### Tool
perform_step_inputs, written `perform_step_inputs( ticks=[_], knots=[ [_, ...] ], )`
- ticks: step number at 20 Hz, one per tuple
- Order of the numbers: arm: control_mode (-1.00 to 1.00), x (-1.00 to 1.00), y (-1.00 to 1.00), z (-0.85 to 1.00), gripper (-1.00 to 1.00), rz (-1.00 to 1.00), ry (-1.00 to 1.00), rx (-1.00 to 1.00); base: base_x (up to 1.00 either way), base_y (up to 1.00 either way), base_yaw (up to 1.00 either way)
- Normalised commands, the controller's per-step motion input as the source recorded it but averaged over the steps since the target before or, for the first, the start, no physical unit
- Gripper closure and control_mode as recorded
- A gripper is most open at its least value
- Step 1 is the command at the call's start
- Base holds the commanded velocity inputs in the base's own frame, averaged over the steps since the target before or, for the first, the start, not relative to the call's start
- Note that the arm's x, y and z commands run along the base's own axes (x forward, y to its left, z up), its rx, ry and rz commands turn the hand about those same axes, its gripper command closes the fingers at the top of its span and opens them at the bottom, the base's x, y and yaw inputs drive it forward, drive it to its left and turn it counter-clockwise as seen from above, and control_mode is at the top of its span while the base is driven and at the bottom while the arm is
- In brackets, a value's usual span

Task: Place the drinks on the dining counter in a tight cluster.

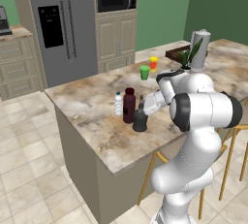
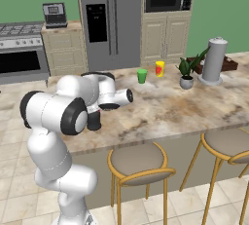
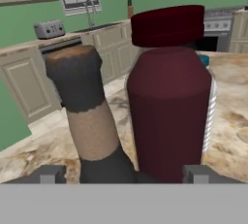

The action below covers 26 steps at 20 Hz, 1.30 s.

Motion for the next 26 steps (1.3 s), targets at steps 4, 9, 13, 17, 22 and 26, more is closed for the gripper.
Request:
perform_step_inputs(
  ticks=[4, 9, 13, 17, 22, 26],
  knots=[
    [-1.0, 0.0, 0.0, -0.02, -1.0, 0.0, 0.08, 0.0, 0.0, 0.0, 0.0],
    [-1.0, 0.0, -0.18, 0.0, -1.0, 0.0, 0.06, 0.01, 0.0, 0.0, 0.0],
    [-1.0, 0.0, -0.59, 0.12, -1.0, -0.03, 0.0, 0.03, 0.0, 0.0, 0.0],
    [-1.0, 0.0, -0.4, 0.32, -1.0, -0.03, 0.0, 0.02, 0.0, 0.0, 0.0],
    [-1.0, 0.0, -0.34, 0.36, -1.0, -0.03, 0.01, 0.02, 0.0, 0.0, 0.0],
    [-1.0, 0.0, -0.02, 0.54, -1.0, -0.1, 0.24, -0.04, 0.0, 0.0, 0.0]
  ],
)
